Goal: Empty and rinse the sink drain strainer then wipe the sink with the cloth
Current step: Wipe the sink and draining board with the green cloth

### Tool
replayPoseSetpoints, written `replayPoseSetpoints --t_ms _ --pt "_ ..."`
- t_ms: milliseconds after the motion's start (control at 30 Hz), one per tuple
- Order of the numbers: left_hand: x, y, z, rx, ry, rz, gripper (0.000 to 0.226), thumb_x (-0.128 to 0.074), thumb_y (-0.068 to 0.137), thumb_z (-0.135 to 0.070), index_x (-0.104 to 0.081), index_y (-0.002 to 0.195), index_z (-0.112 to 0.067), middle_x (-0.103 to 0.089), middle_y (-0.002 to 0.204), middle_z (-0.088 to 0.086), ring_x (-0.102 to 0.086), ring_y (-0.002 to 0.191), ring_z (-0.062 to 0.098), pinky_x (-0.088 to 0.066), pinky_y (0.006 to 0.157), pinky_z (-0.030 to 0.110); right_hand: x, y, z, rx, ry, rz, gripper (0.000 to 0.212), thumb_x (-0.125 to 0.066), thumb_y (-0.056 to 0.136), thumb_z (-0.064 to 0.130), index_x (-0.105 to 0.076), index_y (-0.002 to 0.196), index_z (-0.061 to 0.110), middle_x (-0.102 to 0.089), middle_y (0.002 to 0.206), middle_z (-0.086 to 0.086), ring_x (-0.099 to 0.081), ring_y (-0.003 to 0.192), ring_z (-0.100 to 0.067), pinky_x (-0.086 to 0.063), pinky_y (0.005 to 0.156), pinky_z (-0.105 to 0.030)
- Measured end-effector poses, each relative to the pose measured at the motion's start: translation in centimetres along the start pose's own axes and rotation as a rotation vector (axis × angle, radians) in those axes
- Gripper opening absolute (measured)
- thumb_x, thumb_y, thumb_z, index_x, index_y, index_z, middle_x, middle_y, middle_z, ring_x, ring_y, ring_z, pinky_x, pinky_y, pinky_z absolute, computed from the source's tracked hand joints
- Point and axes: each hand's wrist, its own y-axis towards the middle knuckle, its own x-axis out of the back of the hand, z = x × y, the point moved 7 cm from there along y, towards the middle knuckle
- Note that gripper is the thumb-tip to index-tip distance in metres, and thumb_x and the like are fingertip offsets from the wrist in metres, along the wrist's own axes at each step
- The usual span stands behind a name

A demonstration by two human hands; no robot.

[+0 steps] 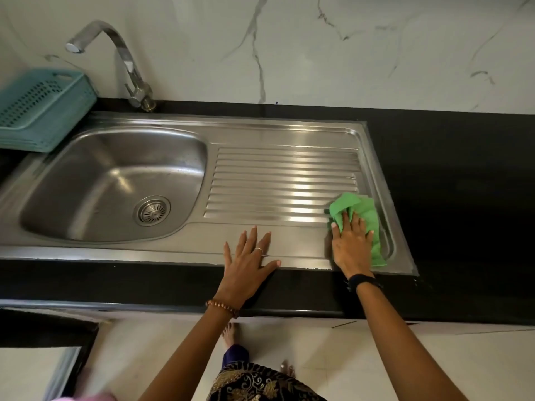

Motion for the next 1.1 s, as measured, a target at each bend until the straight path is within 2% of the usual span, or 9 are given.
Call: replayPoseSetpoints --t_ms 100,333,400,533,600,700,767,933,1100 --pt "1.5 -0.5 3.3 0.104 0.037 -0.045 0.084 -0.039 0.084 -0.063 0.002 0.147 -0.024 0.011 0.157 0.005 0.015 0.143 0.022 0.020 0.108 0.049 -2.1 -0.6 4.8 0.128 0.038 0.039 0.051 -0.024 0.100 0.033 -0.018 0.147 0.013 -0.014 0.157 -0.014 -0.010 0.145 -0.027 -0.007 0.118 -0.049" --pt "5.4 -1.1 10.8 0.352 0.038 -0.020 0.108 -0.043 0.071 -0.075 0.004 0.147 -0.014 0.012 0.156 0.016 0.014 0.144 0.029 0.012 0.113 0.052 -8.1 -0.5 19.0 0.494 0.013 0.177 0.051 -0.027 0.099 0.036 -0.017 0.147 0.019 -0.010 0.158 -0.004 -0.003 0.146 -0.024 0.005 0.116 -0.049" --pt "5.9 -1.3 11.8 0.389 0.037 -0.025 0.116 -0.036 0.064 -0.082 0.006 0.146 -0.012 0.012 0.156 0.016 0.013 0.144 0.027 0.010 0.115 0.047 -9.3 -0.3 23.2 0.598 -0.016 0.201 0.052 -0.029 0.099 0.035 -0.018 0.147 0.019 -0.010 0.158 -0.004 -0.004 0.146 -0.025 0.005 0.116 -0.052" --pt "6.6 -1.9 12.1 0.397 0.089 -0.052 0.139 0.001 0.039 -0.096 0.006 0.146 -0.007 0.008 0.157 0.015 0.011 0.145 0.023 0.013 0.114 0.043 -11.4 -1.1 27.8 0.786 -0.123 0.241 0.053 -0.029 0.098 0.041 -0.020 0.146 0.021 -0.009 0.159 -0.002 -0.004 0.146 -0.024 0.007 0.115 -0.052" --pt "6.4 -2.2 12.1 0.406 0.096 -0.032 0.143 0.004 0.035 -0.097 0.007 0.146 -0.007 0.010 0.157 0.013 0.014 0.144 0.021 0.018 0.111 0.043 -11.8 -1.5 27.7 0.850 -0.138 0.272 0.053 -0.028 0.098 0.042 -0.019 0.146 0.024 -0.010 0.159 0.001 -0.003 0.146 -0.022 0.009 0.115 -0.051" --pt "6.0 -2.4 11.9 0.403 0.089 -0.021 0.117 -0.028 0.065 -0.084 0.008 0.146 -0.009 0.013 0.156 0.013 0.017 0.144 0.021 0.018 0.111 0.050 -11.1 -2.6 26.1 0.900 -0.073 0.319 0.051 -0.029 0.098 0.040 -0.018 0.146 0.027 -0.012 0.158 0.005 -0.004 0.146 -0.018 0.009 0.115 -0.048" --pt "5.5 -2.3 11.0 0.382 0.086 -0.019 0.106 -0.041 0.075 -0.073 0.009 0.147 -0.012 0.014 0.156 0.013 0.019 0.143 0.022 0.020 0.110 0.052 -10.3 -3.7 23.9 0.888 -0.028 0.342 0.050 -0.030 0.099 0.037 -0.017 0.146 0.028 -0.013 0.158 0.006 -0.005 0.146 -0.016 0.009 0.116 -0.046" --pt "2.5 -0.2 3.5 0.185 0.039 0.000 0.101 -0.041 0.076 -0.071 0.010 0.146 -0.019 0.015 0.156 0.011 0.019 0.143 0.021 0.025 0.104 0.046 -6.9 -3.0 15.3 0.680 0.019 0.299 0.049 -0.030 0.100 0.033 -0.018 0.147 0.027 -0.012 0.158 0.007 -0.007 0.146 -0.013 0.005 0.118 -0.042" --pt "-1.9 2.2 -5.6 -0.036 -0.006 0.130 0.093 -0.039 0.081 -0.068 0.008 0.146 -0.021 0.017 0.156 0.009 0.019 0.143 0.020 0.027 0.101 0.044 -2.3 -1.2 3.9 0.398 -0.008 0.226 0.051 -0.027 0.101 0.030 -0.010 0.148 0.024 -0.007 0.159 0.002 -0.004 0.146 -0.017 0.000 0.120 -0.043"
